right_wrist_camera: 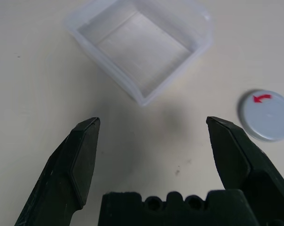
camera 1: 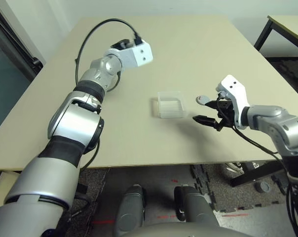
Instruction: Pour the medicine from the bottle into the box.
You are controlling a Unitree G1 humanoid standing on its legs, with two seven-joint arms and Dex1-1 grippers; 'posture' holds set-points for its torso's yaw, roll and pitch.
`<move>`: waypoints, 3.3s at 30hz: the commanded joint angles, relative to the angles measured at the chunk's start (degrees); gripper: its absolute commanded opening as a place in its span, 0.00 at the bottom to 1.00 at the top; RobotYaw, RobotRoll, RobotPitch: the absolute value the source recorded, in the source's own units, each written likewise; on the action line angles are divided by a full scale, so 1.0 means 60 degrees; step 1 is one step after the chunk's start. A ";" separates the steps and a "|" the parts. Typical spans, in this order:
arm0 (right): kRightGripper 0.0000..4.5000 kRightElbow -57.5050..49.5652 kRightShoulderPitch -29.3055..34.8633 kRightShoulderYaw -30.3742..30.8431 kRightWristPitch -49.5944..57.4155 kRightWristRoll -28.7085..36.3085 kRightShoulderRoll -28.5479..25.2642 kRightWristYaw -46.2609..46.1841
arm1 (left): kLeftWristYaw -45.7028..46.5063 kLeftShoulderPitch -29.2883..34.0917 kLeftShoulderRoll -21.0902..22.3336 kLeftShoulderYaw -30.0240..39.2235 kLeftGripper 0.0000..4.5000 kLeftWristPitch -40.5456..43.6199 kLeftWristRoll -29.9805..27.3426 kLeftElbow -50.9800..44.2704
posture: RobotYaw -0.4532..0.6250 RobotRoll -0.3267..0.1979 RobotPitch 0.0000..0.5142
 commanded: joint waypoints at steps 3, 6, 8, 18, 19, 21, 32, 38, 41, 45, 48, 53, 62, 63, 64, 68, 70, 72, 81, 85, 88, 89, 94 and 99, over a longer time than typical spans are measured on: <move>1.00 0.0200 -0.0218 0.0282 -0.0102 -0.0185 0.0330 0.0007 | 0.1512 -0.1069 -0.0443 -0.2010 0.56 -0.0615 0.2243 0.0079 | 0.41 0.62 0.12; 1.00 0.0197 -0.0195 0.0285 -0.0122 -0.0200 0.0533 -0.0111 | 0.2263 -0.1298 -0.0803 -0.2967 0.56 -0.0810 0.3200 0.0121 | 0.39 0.62 0.12; 1.00 0.0173 -0.0167 0.0274 -0.0117 -0.0209 0.0652 -0.0187 | 0.2588 -0.1338 -0.1020 -0.3471 0.56 -0.0933 0.3677 0.0161 | 0.38 0.62 0.12; 1.00 0.0083 -0.0143 0.0137 -0.0084 -0.0177 0.1176 -0.0700 | 0.2589 -0.0706 -0.1483 -0.4015 0.56 -0.1141 0.4055 0.0356 | 0.34 0.62 0.14; 1.00 0.0059 -0.0115 0.0126 -0.0076 -0.0168 0.1175 -0.0717 | 0.2318 -0.0619 -0.1475 -0.3713 0.56 -0.1159 0.3741 0.0377 | 0.34 0.62 0.14; 1.00 0.0055 -0.0083 0.0105 -0.0086 -0.0157 0.1158 -0.0731 | 0.1765 -0.0465 -0.1441 -0.3069 0.56 -0.1164 0.3098 0.0400 | 0.34 0.62 0.14; 1.00 0.0443 -0.0318 0.0145 -0.0290 -0.0226 0.0995 -0.0538 | -0.1529 0.0677 -0.1132 0.4007 0.56 0.0766 -0.3618 0.0102 | 0.40 0.62 0.13; 1.00 0.0720 -0.0452 0.0053 -0.0399 -0.0204 0.0999 -0.0533 | -0.1515 0.1107 -0.0843 0.6889 0.56 0.2035 -0.6165 -0.0201 | 0.45 0.62 0.12; 1.00 0.0794 -0.0472 0.0007 -0.0431 -0.0177 0.1006 -0.0540 | -0.1362 0.1528 -0.0817 0.7488 0.56 0.2134 -0.6733 -0.0377 | 0.46 0.62 0.12; 1.00 0.0862 -0.0547 0.0026 -0.0446 -0.0171 0.1008 -0.0494 | -0.1296 0.2323 -0.0913 0.7852 0.56 0.2225 -0.7127 -0.0575 | 0.46 0.62 0.12; 1.00 0.0889 -0.0594 0.0053 -0.0457 -0.0178 0.1015 -0.0464 | -0.1223 0.2750 -0.1015 0.7913 0.56 0.2186 -0.7212 -0.0652 | 0.46 0.62 0.12; 1.00 0.0784 -0.0566 0.0078 -0.0393 -0.0139 0.1069 -0.0493 | -0.1046 0.3208 -0.1169 0.8115 0.56 0.2251 -0.7462 -0.0667 | 0.48 0.62 0.11; 1.00 0.0691 -0.0477 0.0023 -0.0361 -0.0124 0.1136 -0.0569 | -0.0983 0.3507 -0.1210 0.8198 0.56 0.2409 -0.7618 -0.0625 | 0.47 0.62 0.12; 1.00 0.0681 -0.0466 0.0014 -0.0356 -0.0121 0.1148 -0.0588 | -0.1009 0.3550 -0.1205 0.8172 0.56 0.2430 -0.7602 -0.0613 | 0.47 0.62 0.12; 1.00 0.0668 -0.0457 0.0007 -0.0346 -0.0114 0.1164 -0.0607 | -0.1012 0.3594 -0.1202 0.8139 0.56 0.2478 -0.7577 -0.0600 | 0.47 0.62 0.12; 1.00 0.0648 -0.0422 -0.0019 -0.0347 -0.0103 0.1221 -0.0657 | -0.0994 0.3763 -0.1202 0.8049 0.56 0.2609 -0.7503 -0.0583 | 0.47 0.62 0.13; 1.00 0.0635 -0.0402 -0.0025 -0.0365 -0.0088 0.1246 -0.0662 | -0.1015 0.3864 -0.1208 0.7982 0.56 0.2678 -0.7456 -0.0580 | 0.47 0.62 0.13; 1.00 0.0615 -0.0389 -0.0022 -0.0368 -0.0081 0.1258 -0.0670 | -0.1028 0.3940 -0.1214 0.7953 0.56 0.2688 -0.7462 -0.0587 | 0.47 0.62 0.13; 1.00 0.0583 -0.0372 -0.0012 -0.0342 -0.0063 0.1280 -0.0665 | -0.1126 0.4119 -0.1229 0.7767 0.56 0.2844 -0.7444 -0.0606 | 0.47 0.62 0.14; 1.00 0.0610 -0.0394 -0.0002 -0.0357 -0.0072 0.1287 -0.0656 | -0.1105 0.4132 -0.1234 0.7771 0.56 0.2846 -0.7476 -0.0622 | 0.47 0.62 0.14; 1.00 0.0610 -0.0403 -0.0003 -0.0358 -0.0075 0.1286 -0.0656 | -0.1104 0.4130 -0.1236 0.7803 0.56 0.2828 -0.7522 -0.0647 | 0.47 0.62 0.14; 1.00 0.0611 -0.0403 -0.0004 -0.0357 -0.0075 0.1286 -0.0657 | -0.1101 0.4129 -0.1233 0.7801 0.56 0.2809 -0.7522 -0.0654 | 0.47 0.62 0.14; 1.00 0.0635 -0.0412 -0.0006 -0.0358 -0.0074 0.1290 -0.0653 | -0.1203 0.4114 -0.1248 0.7847 0.99 0.2767 -0.7591 -0.0675 | 0.47 0.62 0.14; 1.00 0.0625 -0.0419 -0.0011 -0.0351 -0.0068 0.1310 -0.0670 | -0.1306 0.4106 -0.1279 0.7846 0.99 0.2658 -0.7605 -0.0725 | 0.47 0.62 0.14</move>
